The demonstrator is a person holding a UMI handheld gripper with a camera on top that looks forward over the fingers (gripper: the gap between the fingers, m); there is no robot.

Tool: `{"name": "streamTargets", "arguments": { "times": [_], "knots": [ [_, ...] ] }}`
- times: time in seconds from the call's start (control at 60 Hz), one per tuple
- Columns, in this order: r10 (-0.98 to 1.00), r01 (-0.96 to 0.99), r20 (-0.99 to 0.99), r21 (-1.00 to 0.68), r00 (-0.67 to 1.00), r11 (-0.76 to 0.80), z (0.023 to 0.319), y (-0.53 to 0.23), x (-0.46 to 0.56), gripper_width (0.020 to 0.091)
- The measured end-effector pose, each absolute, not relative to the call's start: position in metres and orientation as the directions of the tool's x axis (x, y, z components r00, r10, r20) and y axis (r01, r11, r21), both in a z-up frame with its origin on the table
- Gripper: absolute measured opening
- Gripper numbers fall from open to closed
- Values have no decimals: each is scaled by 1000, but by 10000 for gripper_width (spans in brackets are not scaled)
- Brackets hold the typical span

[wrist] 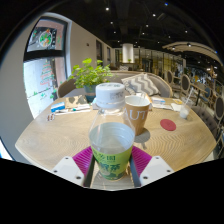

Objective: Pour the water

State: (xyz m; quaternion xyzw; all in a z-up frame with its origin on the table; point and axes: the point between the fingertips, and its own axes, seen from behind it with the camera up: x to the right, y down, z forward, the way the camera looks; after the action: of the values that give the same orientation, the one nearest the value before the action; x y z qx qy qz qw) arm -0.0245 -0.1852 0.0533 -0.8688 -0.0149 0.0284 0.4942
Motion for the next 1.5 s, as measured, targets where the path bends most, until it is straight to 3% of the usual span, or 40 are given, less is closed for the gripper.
{"name": "streamTargets", "arguments": {
  "times": [0.017, 0.267, 0.483, 0.65, 0.833, 1.017, 1.267, 1.5],
  "knots": [
    [53, 1, -31, -860, 998, -510, 52, -185, -23, 543],
    [30, 22, 9, -872, 1000, -489, 70, -180, -8, 410],
    [-45, 127, 174, -849, 984, -514, 118, -185, 69, 407],
    [-75, 336, 451, -756, 889, -562, 153, -160, 170, 408],
    [25, 636, 763, -520, 646, -570, 191, -98, 232, 409],
    [166, 863, 958, -128, 236, -488, 206, -38, 241, 407],
    [295, 876, 925, 337, -240, -344, 193, 3, 220, 405],
    [332, 849, 866, 463, -373, -256, 184, 18, 202, 407]
  ]
}}
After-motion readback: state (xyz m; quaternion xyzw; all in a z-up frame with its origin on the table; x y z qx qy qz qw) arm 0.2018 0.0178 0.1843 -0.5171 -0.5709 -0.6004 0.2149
